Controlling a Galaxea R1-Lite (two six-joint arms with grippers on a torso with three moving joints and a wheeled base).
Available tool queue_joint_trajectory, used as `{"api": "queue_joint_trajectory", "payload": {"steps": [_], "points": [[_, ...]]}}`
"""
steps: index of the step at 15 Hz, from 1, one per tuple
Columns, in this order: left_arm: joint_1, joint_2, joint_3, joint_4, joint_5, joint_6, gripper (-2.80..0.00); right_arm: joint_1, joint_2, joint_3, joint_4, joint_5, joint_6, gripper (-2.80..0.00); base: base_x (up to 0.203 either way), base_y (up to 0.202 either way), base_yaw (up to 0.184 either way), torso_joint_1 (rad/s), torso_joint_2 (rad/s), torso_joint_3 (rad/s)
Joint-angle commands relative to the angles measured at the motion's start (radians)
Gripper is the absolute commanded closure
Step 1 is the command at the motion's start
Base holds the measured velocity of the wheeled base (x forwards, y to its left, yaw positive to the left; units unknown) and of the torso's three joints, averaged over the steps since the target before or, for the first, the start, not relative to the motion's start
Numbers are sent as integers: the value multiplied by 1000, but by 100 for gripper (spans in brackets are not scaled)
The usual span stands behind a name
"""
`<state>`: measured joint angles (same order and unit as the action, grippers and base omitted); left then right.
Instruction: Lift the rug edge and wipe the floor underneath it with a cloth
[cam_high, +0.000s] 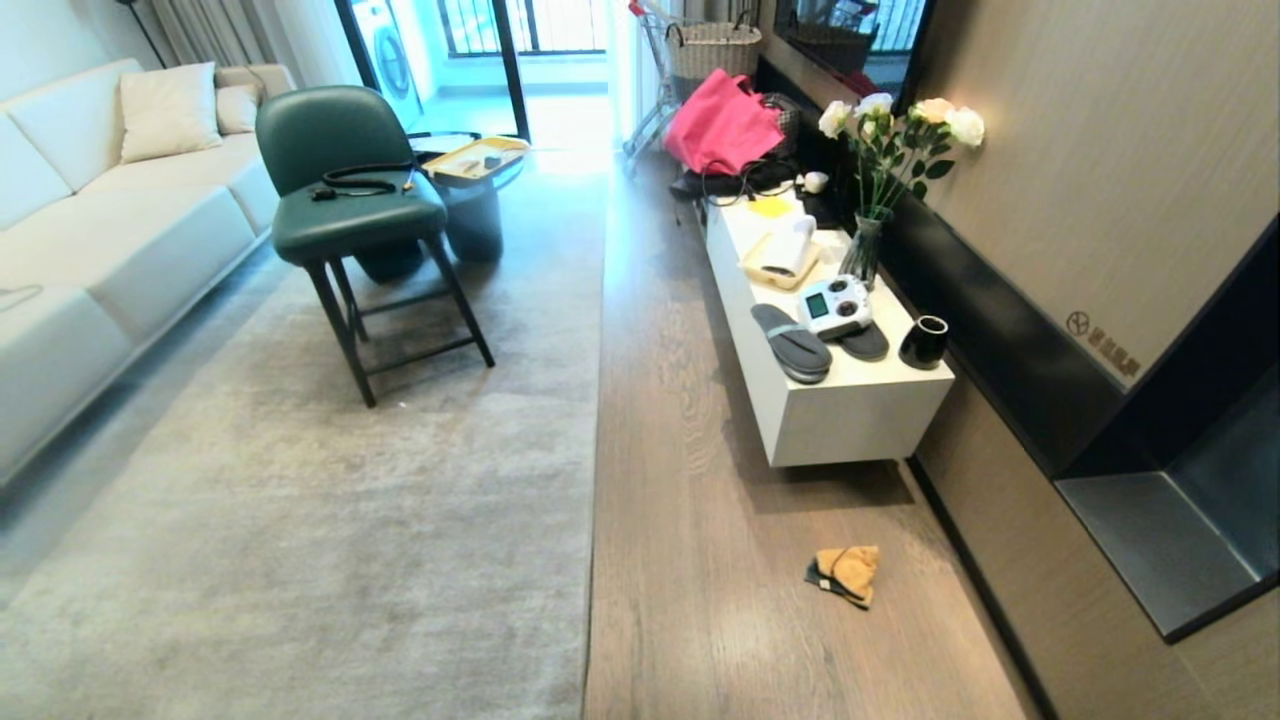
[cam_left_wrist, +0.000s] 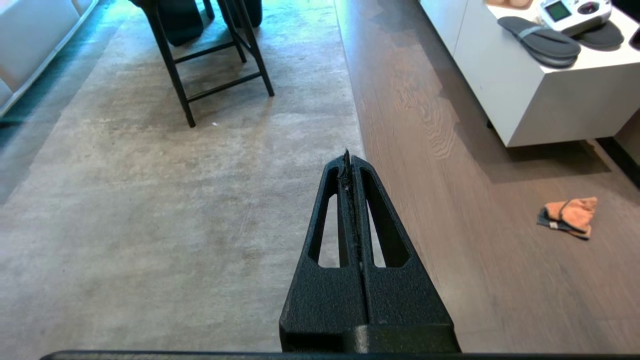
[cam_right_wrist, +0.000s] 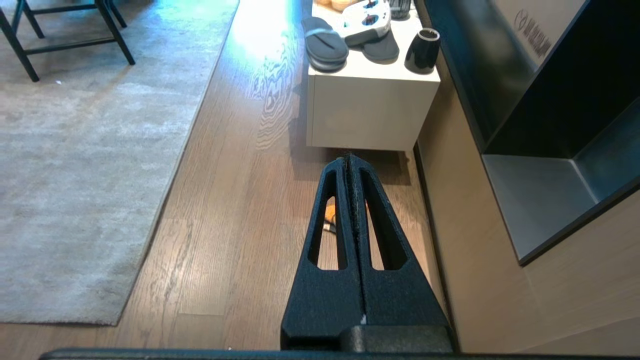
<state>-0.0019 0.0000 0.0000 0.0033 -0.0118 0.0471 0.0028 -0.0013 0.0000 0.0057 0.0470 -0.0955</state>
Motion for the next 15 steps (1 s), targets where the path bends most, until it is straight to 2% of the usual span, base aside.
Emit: {"api": "queue_joint_trajectory", "payload": {"steps": [1, 9, 15], "points": [[0, 0, 0, 0, 0, 0, 0, 0, 1, 0, 0, 1, 0, 0, 0, 0, 0, 170, -525, -360], [0, 0, 0, 0, 0, 0, 0, 0, 1, 0, 0, 1, 0, 0, 0, 0, 0, 211, -576, -359], [0, 0, 0, 0, 0, 0, 0, 0, 1, 0, 0, 1, -3, 0, 0, 0, 0, 162, -395, -238]]}}
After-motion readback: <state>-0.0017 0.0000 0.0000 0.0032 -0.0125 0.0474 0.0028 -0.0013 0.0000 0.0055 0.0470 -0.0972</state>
